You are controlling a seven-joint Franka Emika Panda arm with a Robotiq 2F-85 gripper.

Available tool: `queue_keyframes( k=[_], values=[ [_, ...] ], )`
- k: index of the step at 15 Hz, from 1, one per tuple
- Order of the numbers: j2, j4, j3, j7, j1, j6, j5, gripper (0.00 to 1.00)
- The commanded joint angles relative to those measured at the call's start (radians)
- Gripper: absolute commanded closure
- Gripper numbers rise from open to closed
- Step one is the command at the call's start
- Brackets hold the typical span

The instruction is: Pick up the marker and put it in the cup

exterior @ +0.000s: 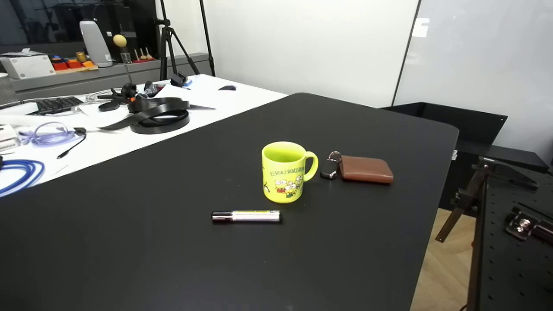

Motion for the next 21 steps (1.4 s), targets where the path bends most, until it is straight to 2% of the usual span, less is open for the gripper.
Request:
queue_keyframes(
  k=[1, 5, 7, 8, 11, 13, 17, 21],
  values=[
    [0.061, -0.018, -0.009, 0.05, -0.025, 0.11, -0.113, 0.0],
    [0.147, -0.067, -0.02, 0.072, -0.064, 0.295, -0.308, 0.0],
    [0.19, -0.077, -0.037, 0.087, -0.072, 0.341, -0.334, 0.0],
    [0.162, -0.077, -0.041, 0.045, -0.053, 0.313, -0.307, 0.0],
    [0.204, -0.082, -0.052, 0.056, -0.061, 0.343, -0.324, 0.0],
    [0.209, -0.086, -0.058, 0.008, -0.053, 0.37, -0.327, 0.0],
    [0.261, -0.118, -0.09, -0.1, -0.047, 0.607, -0.322, 0.0],
    [0.359, -0.143, -0.136, -0.299, -0.048, 0.822, -0.253, 0.0]
  ],
)
